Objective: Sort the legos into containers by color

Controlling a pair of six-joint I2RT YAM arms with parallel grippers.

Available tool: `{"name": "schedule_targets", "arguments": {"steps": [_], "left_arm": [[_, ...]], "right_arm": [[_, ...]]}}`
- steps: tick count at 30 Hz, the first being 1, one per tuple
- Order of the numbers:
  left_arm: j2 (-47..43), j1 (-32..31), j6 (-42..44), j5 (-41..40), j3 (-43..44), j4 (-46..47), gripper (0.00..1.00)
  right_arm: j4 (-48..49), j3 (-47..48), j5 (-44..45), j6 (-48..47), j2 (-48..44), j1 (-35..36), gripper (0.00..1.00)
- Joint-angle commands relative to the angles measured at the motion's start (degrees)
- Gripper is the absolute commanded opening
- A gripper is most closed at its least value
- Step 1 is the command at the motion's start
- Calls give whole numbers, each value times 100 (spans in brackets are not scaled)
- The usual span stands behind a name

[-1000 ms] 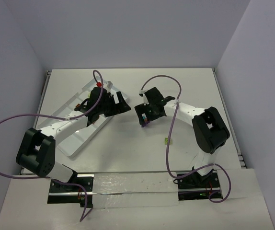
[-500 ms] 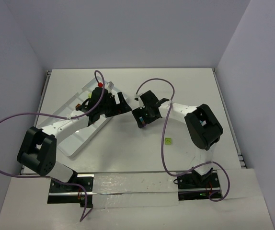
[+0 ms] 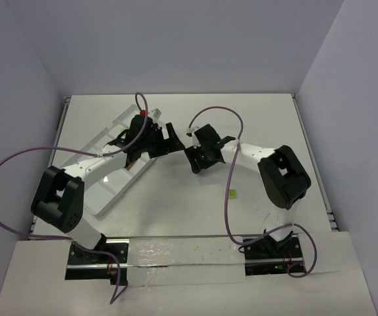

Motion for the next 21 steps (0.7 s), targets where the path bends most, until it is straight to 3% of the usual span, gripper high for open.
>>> {"name": "schedule_targets", "arguments": {"steps": [1,5,10,21], "left_arm": [[395,-22,-189,535,491,-11,99],[563,289,-520,970,537,153,99],[364,916,-949,2051,-2,1110,99],[760,854,-594,3857,14,1500,97]], "right_arm": [[489,-307,-312,3,-976,84,51],[776,-738,-579,58,-1638,159,51],[1069,-976,-836,99,-2018,191,51],[1255,-1042,-1201,65,-2345,216,51]]}}
